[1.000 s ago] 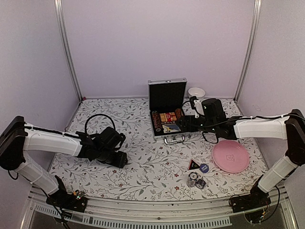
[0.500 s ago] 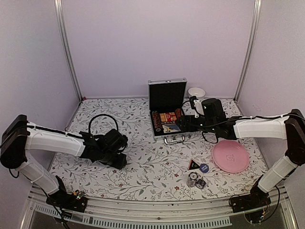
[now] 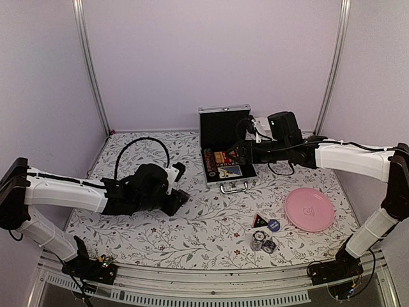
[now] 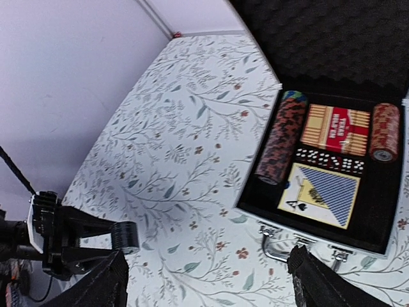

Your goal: Pack up texas hold em set

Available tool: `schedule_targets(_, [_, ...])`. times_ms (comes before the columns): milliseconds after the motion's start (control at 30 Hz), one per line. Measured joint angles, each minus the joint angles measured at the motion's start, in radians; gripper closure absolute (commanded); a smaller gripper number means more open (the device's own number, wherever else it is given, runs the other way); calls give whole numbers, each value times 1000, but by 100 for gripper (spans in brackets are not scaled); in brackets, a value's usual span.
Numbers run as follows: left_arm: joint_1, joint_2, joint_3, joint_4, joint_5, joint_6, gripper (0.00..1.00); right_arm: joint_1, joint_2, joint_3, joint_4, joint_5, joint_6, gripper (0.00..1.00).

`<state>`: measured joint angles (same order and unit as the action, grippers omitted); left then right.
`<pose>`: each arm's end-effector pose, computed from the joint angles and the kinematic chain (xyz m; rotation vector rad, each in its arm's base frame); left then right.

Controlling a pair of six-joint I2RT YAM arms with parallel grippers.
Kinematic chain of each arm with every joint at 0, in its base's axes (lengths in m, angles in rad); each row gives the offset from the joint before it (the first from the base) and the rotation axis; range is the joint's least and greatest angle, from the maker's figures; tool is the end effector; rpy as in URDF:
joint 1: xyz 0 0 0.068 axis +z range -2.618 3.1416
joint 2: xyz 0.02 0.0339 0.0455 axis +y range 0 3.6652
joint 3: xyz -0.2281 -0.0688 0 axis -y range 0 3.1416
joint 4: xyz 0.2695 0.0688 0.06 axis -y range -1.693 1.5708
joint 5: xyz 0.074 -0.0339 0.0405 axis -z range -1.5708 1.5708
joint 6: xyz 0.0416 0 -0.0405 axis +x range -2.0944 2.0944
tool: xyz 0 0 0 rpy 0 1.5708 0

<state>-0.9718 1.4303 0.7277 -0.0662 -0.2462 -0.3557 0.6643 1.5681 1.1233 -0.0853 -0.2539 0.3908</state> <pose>0.1858 -0.2542 0.1315 0.5923 2.2660 -0.3830 0.2983 0.2469 0.2220 -0.4608 2.1647 0.8802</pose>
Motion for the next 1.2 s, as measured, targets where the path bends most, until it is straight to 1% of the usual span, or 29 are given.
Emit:
schedule_targets(100, [-13,-28,-38,235,40,129,84,0,0,42,-49,-120,19,15])
schedule_targets(200, [-34,-15,-55,424,66,256,85,3,5,48,-87,-232,56,15])
schedule_targets(233, [-38,-7,-55,463,71,283,85,4,9,48,-98,-263,70,15])
schedule_targets(333, [-46,27,-56,592,80,357,85,21,20,48,-121,-327,111,21])
schedule_targets(400, [-52,49,-61,658,79,391,85,39,29,48,-131,-354,140,25])
schedule_targets(500, [-74,74,-79,739,72,431,85,65,51,49,-134,-380,173,28])
schedule_targets(700, [-126,97,-109,827,62,485,85,82,105,93,-145,-412,201,32])
schedule_targets(800, [-131,97,-116,851,62,500,85,89,131,130,-143,-428,197,38])
schedule_targets(933, [-132,97,-119,871,62,506,85,96,155,157,-141,-457,184,41])
schedule_targets(1067, [-132,97,-126,877,61,506,85,109,156,159,-142,-469,160,42])
schedule_targets(1200, [-132,97,-133,877,67,506,85,119,156,159,-143,-491,129,40])
